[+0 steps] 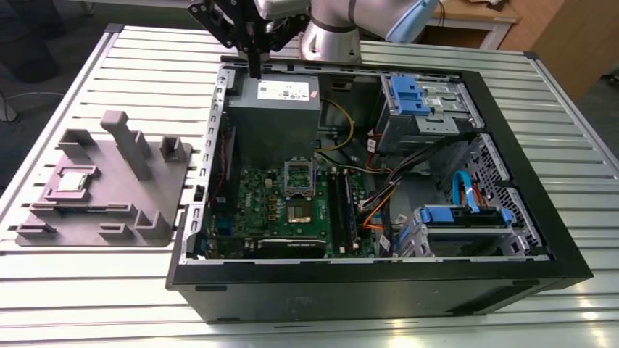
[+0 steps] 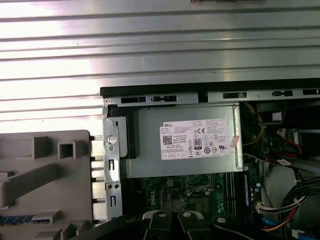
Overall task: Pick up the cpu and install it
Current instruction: 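Reach for the cpu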
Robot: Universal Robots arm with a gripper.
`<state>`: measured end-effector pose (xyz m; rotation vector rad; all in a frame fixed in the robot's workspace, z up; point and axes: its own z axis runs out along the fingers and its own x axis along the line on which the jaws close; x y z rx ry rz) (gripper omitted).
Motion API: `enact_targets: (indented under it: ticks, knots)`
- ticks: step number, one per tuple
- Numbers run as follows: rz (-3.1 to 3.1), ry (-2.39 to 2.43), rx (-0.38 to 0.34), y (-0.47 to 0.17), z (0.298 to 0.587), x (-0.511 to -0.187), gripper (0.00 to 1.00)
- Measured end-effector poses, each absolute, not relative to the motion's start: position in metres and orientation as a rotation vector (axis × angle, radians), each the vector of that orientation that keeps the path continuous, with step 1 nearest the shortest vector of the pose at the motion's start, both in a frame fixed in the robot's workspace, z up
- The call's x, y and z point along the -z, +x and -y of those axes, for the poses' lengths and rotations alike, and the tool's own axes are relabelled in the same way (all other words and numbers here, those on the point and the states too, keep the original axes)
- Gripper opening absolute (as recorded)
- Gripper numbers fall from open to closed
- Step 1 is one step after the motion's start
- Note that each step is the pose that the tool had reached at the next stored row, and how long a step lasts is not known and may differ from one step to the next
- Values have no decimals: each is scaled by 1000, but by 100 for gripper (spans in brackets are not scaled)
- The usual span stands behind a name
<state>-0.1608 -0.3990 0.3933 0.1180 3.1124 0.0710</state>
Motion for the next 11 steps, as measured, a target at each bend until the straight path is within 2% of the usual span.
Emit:
enact_targets:
  ticks: [11]
  knots:
    - [-3112, 118, -71, -174, 399, -393, 11]
